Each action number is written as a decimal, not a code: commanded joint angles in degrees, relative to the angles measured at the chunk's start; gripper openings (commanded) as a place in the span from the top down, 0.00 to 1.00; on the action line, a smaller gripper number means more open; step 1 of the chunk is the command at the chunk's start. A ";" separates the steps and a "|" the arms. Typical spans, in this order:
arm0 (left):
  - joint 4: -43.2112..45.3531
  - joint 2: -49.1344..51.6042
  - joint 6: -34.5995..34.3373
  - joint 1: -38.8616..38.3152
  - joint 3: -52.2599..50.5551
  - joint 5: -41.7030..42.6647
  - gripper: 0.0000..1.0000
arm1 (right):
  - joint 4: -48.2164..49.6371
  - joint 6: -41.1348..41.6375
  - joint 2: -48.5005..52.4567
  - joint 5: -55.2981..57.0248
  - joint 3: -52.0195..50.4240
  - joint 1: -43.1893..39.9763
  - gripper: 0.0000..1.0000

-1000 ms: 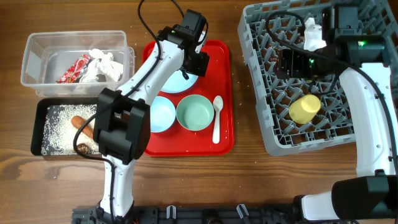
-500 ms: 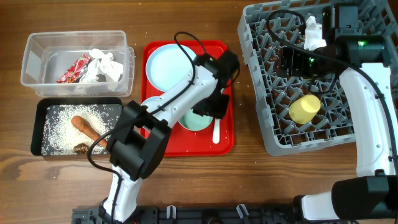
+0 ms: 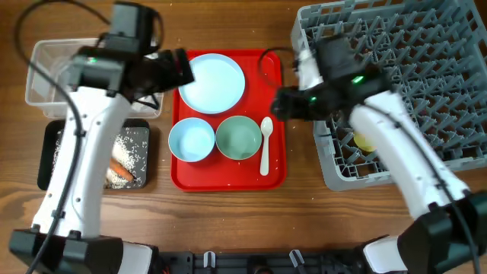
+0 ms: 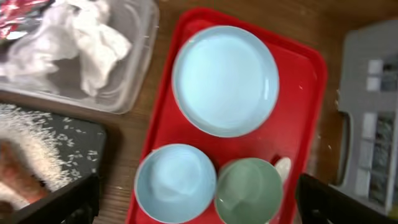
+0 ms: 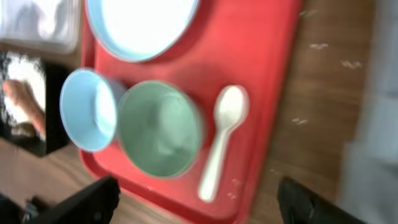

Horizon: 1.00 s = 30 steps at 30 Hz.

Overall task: Sort waste into correct bins and load items into the dishwasher rack
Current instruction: 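Move the right gripper from the rack toward the green bowl, then grasp the green bowl with the right gripper and lift it toward the rack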

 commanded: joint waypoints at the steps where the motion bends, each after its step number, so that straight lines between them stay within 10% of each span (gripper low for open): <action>1: -0.66 0.68 -0.02 5.20 0.15 -0.35 0.00 | 4.17 14.21 3.17 7.89 -3.52 10.16 0.23; 13: -0.66 0.68 -0.02 5.88 0.15 -0.35 0.00 | 6.62 20.31 20.76 10.40 -3.08 12.66 0.44; 18: -0.63 0.68 -0.02 5.88 0.15 -0.35 0.00 | 6.58 19.10 18.67 10.03 -3.04 12.22 0.80; 25: -0.63 0.68 -0.02 5.88 0.15 -0.35 0.00 | 5.38 14.91 13.55 10.21 -2.86 6.82 0.82; 27: -0.63 0.68 -0.02 5.88 0.15 -0.35 0.00 | 5.60 14.91 13.55 10.21 -2.86 6.86 0.96; 30: -0.63 0.68 -0.02 5.88 0.15 -0.35 0.00 | 5.75 13.44 13.64 10.73 -3.21 6.88 0.86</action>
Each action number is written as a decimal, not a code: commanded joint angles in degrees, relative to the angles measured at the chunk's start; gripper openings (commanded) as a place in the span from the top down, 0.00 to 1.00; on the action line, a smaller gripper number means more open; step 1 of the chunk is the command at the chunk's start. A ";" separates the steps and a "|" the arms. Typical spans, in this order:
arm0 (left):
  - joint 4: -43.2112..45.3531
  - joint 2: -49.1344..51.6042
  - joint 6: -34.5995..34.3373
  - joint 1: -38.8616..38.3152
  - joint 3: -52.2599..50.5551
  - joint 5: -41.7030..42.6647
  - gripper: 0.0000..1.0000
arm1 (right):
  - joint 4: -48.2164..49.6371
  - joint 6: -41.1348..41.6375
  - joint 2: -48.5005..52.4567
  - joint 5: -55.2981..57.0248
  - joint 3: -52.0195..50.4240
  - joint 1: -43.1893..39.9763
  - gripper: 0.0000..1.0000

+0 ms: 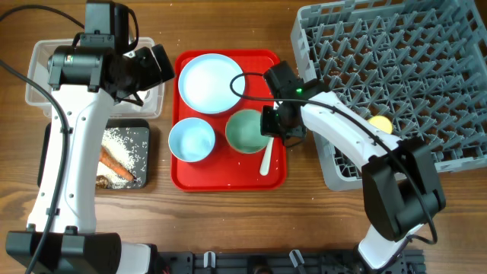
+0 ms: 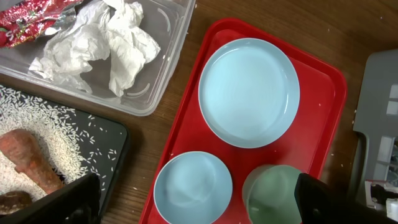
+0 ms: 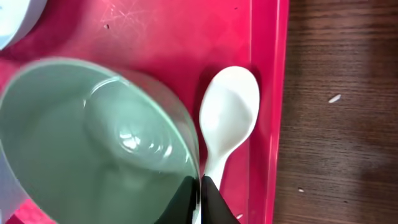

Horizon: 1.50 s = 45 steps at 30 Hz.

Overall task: Sort waste into correct bins and load items into the dishwasher rack
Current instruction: 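Grasp the green bowl with the right gripper and lift it toward the rack, then place the green bowl upright in the rack's back row, release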

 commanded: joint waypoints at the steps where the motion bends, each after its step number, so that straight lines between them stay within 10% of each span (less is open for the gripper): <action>1: 0.04 0.37 0.04 0.17 0.15 -0.17 0.00 | 0.22 -1.38 -0.92 0.98 -0.24 0.15 0.82; 21: 0.02 0.37 0.04 0.17 0.15 -0.17 0.00 | 3.98 -6.40 -5.11 3.39 0.31 1.20 0.96; 27: 0.04 0.37 0.04 0.17 0.15 -0.17 0.00 | -0.96 -9.16 -17.59 20.74 1.49 1.20 0.96; 32: 0.02 0.37 0.04 0.17 0.15 -0.17 0.00 | 1.81 -10.27 -22.93 60.39 1.49 1.22 0.96; 45: 0.04 0.37 0.04 0.17 0.15 -0.17 0.00 | 74.88 -77.22 -2.89 65.48 1.46 -12.26 0.96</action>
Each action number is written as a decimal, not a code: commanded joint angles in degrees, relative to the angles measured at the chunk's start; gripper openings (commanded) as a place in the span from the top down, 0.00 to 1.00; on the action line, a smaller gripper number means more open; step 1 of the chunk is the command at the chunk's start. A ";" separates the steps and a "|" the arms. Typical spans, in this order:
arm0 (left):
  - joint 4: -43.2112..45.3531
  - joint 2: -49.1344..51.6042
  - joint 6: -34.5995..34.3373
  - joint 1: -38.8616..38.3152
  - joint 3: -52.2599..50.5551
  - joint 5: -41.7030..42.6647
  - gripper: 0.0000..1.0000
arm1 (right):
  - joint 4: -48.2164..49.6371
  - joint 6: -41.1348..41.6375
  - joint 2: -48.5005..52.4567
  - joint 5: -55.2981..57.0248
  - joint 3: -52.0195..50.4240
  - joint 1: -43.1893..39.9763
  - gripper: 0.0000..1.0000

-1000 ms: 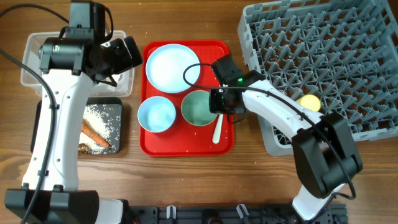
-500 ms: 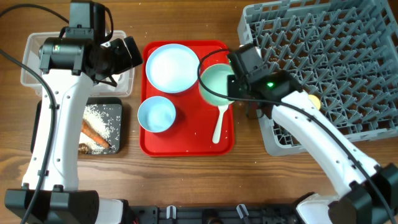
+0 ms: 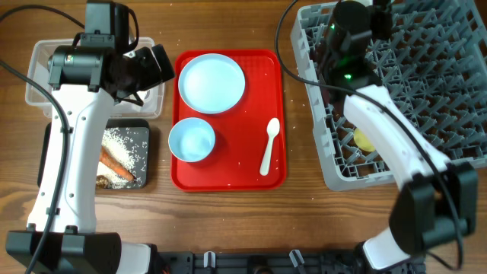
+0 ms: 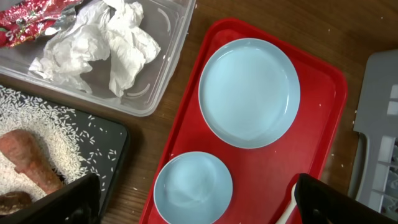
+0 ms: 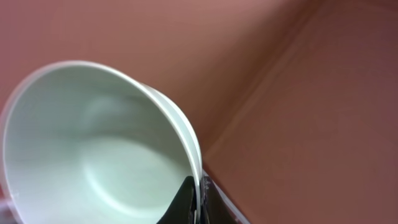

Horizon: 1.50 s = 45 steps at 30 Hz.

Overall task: Sort waste into correct bins and load items into the dishwasher rack
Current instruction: 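Place the green bowl upright in the rack's back row, release, then grasp the light-blue bowl on the red tray with the right gripper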

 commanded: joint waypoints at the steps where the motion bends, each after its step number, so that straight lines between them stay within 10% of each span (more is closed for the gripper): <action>1: 0.04 0.31 0.04 0.17 0.17 -0.17 0.00 | 4.76 -11.47 6.21 -3.26 0.24 -0.87 0.96; 23: 0.07 0.31 0.04 0.17 0.17 -0.17 0.00 | -1.60 -0.94 18.93 -7.78 0.24 0.42 0.94; 37: 0.07 0.31 0.04 0.17 0.17 -0.17 0.00 | -5.88 1.05 17.20 -3.32 0.24 7.63 0.01; 45: 3.21 0.31 0.04 0.17 0.17 0.02 0.00 | -38.51 40.00 -5.40 -43.85 0.24 7.63 0.00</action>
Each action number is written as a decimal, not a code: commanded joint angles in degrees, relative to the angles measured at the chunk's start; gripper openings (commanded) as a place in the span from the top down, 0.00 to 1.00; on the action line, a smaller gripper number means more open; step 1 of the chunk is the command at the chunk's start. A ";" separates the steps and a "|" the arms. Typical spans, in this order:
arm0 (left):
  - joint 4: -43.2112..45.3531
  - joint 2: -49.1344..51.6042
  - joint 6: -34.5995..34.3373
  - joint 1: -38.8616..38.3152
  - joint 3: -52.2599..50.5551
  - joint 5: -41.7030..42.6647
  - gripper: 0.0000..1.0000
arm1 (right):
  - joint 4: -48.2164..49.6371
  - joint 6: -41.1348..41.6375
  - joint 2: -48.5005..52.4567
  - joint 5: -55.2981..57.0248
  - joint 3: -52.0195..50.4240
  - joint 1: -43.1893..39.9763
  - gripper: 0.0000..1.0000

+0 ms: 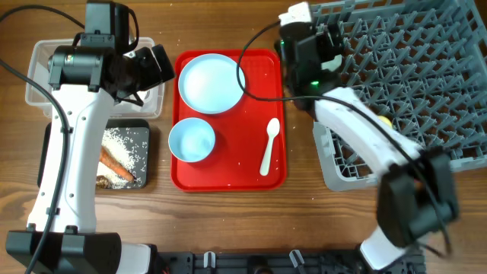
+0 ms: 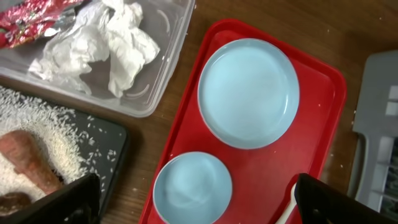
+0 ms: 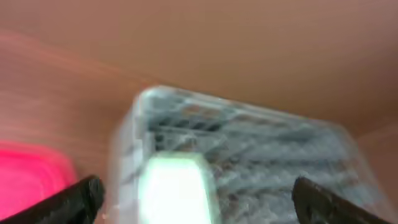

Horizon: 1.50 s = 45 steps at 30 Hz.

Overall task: Sort waste into correct bins and load items into the dishwasher rack
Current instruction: 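Grasp the light-blue bowl on the red tray with the right gripper, then carry the light-blue bowl into the rack beside the green bowl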

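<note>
A red tray (image 1: 275, 65) holds a light blue plate (image 1: 211, 82), a small blue bowl (image 1: 192, 141) and a white spoon (image 1: 267, 144). The grey dishwasher rack (image 1: 403, 84) stands to the right. My right gripper (image 3: 199, 199) is open at the rack's near-left corner (image 1: 308, 42). A blurred pale green bowl (image 3: 177, 186) stands on edge in the rack between its wide-apart fingers. The arm hides that bowl from above. My left gripper (image 2: 196, 208) hangs open, high over the tray's left side (image 1: 160, 67), holding nothing.
A clear bin (image 1: 46, 72) with crumpled paper and a red wrapper sits at the far left. In front of it is a black tray (image 1: 135, 137) with rice and a carrot. A yellow item (image 1: 384, 120) lies low in the rack.
My right gripper was shut on the green bowl's rim, high over the rack's corner. Now its fingers are wide apart and the bowl stands in the rack. The left arm has not moved.
First both grippers hung open over the tray, with the green bowl beside the spoon. Then my right gripper was shut on that bowl's rim on the tray. Later the bowl was off the tray, held by the rack, and now it stands released in the rack.
</note>
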 commanded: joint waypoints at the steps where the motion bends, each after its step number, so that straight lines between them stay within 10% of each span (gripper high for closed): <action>1: 2.84 0.28 0.09 0.28 0.17 -1.36 0.00 | -10.36 21.55 -9.44 -25.46 -0.04 -0.04 0.00; 5: -3.26 -0.72 -3.30 4.87 0.17 -13.11 0.00 | -21.18 41.03 -10.03 -47.10 -0.85 1.86 0.02; 13: -3.69 -3.80 -7.89 24.15 0.22 1.73 0.00 | -21.29 52.76 5.14 -45.48 -1.03 16.09 0.41; 19: -3.72 -3.80 -7.87 25.14 0.22 1.73 0.00 | -18.08 53.88 13.73 -47.28 -1.03 21.53 0.56; 23: -3.72 -3.80 -7.87 25.14 0.22 1.73 0.00 | -17.92 54.49 14.75 -46.42 -1.03 21.33 0.93; 28: -3.72 -3.80 -7.87 25.14 0.22 1.73 0.00 | -23.37 50.60 10.36 -46.07 0.20 17.70 0.96; 33: -3.72 -3.80 -7.87 25.14 0.22 1.73 0.00 | -39.93 41.03 -14.08 -22.69 1.46 8.76 0.96; 38: -3.72 -3.80 -7.87 25.14 0.22 1.73 0.00 | -48.26 34.01 -24.92 30.91 0.55 7.93 0.96; 45: -3.72 -3.80 -7.87 25.14 0.22 1.73 0.00 | -44.89 11.74 -14.93 38.29 -1.68 1.29 0.96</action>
